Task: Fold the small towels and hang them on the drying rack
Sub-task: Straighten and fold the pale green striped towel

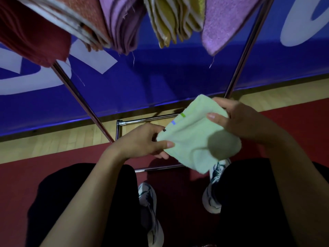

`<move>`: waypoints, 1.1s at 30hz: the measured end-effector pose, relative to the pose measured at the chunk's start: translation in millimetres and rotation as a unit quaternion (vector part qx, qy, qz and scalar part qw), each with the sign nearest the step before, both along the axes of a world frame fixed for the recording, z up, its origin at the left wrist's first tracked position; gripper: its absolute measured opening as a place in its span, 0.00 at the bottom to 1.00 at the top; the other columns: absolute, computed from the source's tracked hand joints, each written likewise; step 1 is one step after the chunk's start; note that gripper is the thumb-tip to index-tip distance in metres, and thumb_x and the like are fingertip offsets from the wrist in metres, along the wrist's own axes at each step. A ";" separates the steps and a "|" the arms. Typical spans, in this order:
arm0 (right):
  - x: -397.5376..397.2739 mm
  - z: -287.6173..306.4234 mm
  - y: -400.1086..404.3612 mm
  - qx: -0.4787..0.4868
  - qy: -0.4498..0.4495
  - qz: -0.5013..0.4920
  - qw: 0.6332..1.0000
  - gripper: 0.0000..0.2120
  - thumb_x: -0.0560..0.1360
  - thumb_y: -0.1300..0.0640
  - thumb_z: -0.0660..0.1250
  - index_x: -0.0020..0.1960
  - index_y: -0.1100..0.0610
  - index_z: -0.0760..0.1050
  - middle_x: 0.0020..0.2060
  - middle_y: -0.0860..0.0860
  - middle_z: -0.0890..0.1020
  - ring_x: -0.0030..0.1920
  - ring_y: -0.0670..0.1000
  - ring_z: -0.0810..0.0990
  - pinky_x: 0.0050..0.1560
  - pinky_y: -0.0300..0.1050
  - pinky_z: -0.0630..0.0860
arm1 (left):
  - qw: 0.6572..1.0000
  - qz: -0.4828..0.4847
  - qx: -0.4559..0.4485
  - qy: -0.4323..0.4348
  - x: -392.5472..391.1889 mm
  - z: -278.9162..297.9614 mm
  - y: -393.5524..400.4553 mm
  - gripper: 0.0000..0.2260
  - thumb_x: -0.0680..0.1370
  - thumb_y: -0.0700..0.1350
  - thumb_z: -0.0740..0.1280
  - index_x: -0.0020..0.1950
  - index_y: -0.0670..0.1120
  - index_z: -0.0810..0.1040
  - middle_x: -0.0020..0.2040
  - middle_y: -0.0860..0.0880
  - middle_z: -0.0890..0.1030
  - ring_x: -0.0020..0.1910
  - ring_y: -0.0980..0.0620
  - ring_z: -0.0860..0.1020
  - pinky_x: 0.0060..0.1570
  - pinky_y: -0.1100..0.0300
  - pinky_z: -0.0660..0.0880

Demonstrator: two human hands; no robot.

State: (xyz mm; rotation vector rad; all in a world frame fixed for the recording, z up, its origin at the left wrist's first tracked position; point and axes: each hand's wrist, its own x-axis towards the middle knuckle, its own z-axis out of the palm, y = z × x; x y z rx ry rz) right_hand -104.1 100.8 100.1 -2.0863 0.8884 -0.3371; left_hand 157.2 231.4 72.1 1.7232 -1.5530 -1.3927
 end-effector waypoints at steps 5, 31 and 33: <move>0.8 -8.3 -4.9 -0.007 -0.008 -0.011 1.000 0.09 0.83 0.52 0.65 0.62 0.44 0.77 0.50 0.35 0.83 0.50 0.33 0.80 0.44 0.25 0.69 | 0.998 0.022 -0.029 -0.044 5.6 -4.1 -3.8 0.07 0.83 0.47 0.69 0.55 0.44 0.83 0.43 0.48 0.89 0.46 0.52 0.88 0.56 0.48 0.84; -3.6 -16.0 7.8 -0.023 -0.009 -0.025 0.999 0.06 0.78 0.54 0.71 0.51 0.50 0.75 0.43 0.46 0.84 0.45 0.48 0.83 0.50 0.52 0.78 | 0.980 0.042 -0.139 -0.135 -16.0 -23.5 -11.9 0.05 0.79 0.46 0.73 0.46 0.51 0.79 0.36 0.51 0.75 0.35 0.56 0.72 0.43 0.51 0.75; -1.3 -16.2 8.0 -0.021 -0.005 -0.014 1.000 0.06 0.78 0.53 0.72 0.51 0.49 0.75 0.42 0.45 0.83 0.44 0.46 0.81 0.47 0.49 0.76 | 0.979 0.051 -0.126 -0.151 -16.6 -25.7 -13.8 0.07 0.78 0.53 0.75 0.46 0.53 0.79 0.37 0.50 0.78 0.35 0.56 0.73 0.42 0.52 0.75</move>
